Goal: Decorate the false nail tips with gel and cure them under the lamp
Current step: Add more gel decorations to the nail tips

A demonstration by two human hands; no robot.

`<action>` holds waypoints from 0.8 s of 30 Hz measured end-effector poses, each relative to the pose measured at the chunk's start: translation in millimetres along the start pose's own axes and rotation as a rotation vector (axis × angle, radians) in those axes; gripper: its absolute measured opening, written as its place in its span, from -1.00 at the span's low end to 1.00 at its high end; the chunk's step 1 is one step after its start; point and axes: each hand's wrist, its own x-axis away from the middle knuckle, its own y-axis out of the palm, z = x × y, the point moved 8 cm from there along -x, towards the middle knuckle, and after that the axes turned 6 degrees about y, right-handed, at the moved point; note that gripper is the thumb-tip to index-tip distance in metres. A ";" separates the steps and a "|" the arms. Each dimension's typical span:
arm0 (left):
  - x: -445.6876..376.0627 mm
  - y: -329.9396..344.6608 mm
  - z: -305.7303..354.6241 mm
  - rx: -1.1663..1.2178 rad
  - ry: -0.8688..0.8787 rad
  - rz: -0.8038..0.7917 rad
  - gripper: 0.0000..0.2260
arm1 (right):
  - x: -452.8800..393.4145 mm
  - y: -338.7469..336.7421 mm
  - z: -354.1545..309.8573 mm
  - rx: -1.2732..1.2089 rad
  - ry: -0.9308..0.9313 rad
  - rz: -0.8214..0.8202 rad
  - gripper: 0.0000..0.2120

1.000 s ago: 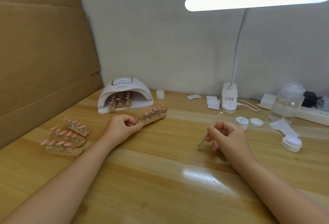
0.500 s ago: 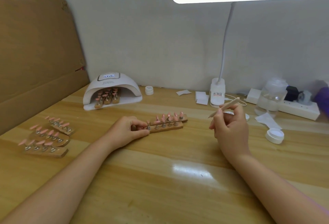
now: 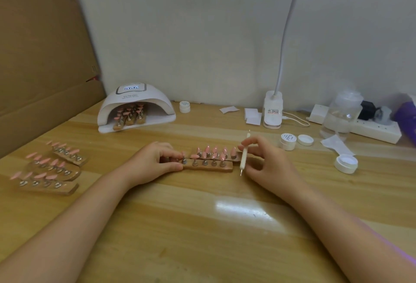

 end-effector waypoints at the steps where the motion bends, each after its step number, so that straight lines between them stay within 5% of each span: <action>1: -0.1 0.1 -0.3 0.000 -0.006 -0.004 -0.78 | -0.8 2.7 0.3 0.019 -0.003 -0.015 -0.60; 24: 2.9 0.9 -6.8 -0.010 -0.068 0.012 -0.77 | -3.4 3.4 5.3 -0.036 0.038 -0.007 -0.68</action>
